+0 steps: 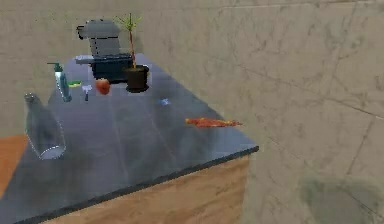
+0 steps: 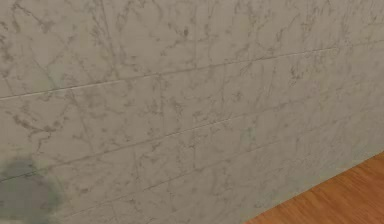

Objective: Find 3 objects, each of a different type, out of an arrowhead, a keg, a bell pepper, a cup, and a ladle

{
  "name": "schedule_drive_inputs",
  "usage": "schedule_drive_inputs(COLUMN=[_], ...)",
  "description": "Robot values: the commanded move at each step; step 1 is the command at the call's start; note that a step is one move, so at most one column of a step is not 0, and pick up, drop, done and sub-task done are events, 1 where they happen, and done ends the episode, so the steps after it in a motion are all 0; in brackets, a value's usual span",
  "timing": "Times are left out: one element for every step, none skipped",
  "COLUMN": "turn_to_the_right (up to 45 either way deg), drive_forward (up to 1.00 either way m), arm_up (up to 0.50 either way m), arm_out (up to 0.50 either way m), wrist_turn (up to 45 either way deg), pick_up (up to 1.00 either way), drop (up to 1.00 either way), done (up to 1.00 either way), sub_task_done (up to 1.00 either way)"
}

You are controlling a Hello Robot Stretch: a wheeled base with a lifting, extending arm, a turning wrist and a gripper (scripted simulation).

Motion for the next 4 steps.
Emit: schedule_drive_inputs(turn_to_the_right=[-45.0,-45.0,-39.0,0.0], drive_forward=[0.0,0.0,0.0,1.0], arm_up=[0.0,0.0,0.0,0.0], arm_out=[0.0,0.0,0.0,0.0], wrist_turn=[0.0,0.0,0.0,0.0], pick_up=[0.0,0.0,0.0,0.0], drop=[0.0,0.0,0.0,0.0], done=[0.0,0.0,0.0,0.0], sub_task_done=[0.0,0.0,0.0,0.0])
